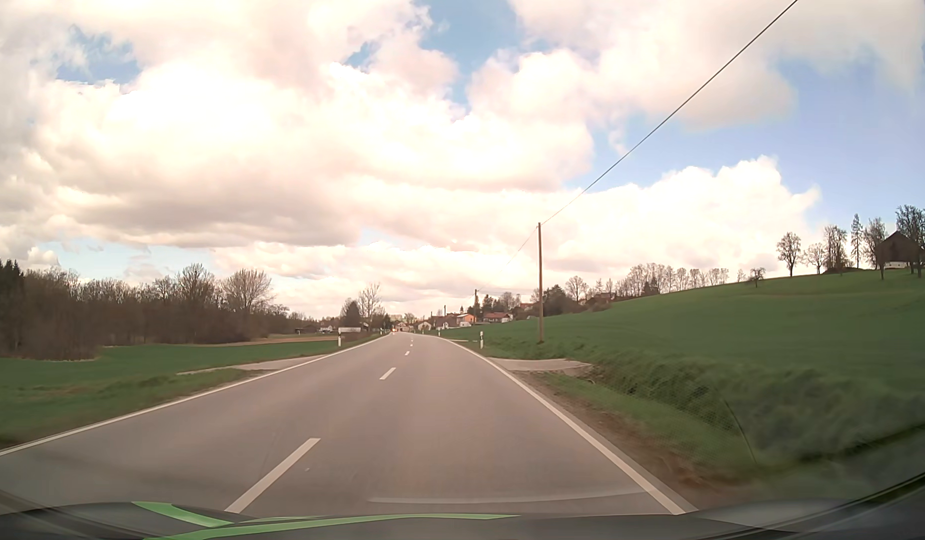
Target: Follow the waypoints while adhering to traffic rules and regulations
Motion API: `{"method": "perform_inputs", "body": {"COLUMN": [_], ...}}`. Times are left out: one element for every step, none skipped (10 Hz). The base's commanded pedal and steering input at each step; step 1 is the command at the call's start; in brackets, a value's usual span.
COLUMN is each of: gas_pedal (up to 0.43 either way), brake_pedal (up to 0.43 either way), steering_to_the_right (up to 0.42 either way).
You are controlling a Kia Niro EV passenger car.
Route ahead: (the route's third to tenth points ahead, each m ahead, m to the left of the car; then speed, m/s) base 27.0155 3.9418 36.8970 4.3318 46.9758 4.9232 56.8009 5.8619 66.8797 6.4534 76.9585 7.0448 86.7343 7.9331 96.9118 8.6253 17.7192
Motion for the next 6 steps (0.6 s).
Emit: {"method": "perform_inputs", "body": {"gas_pedal": [0.220, 0.220, 0.220, 0.220, 0.220, 0.220], "brake_pedal": [0.000, 0.000, 0.000, 0.000, 0.000, 0.000], "steering_to_the_right": [-0.009, -0.009, -0.009, -0.010, -0.010, -0.010]}}
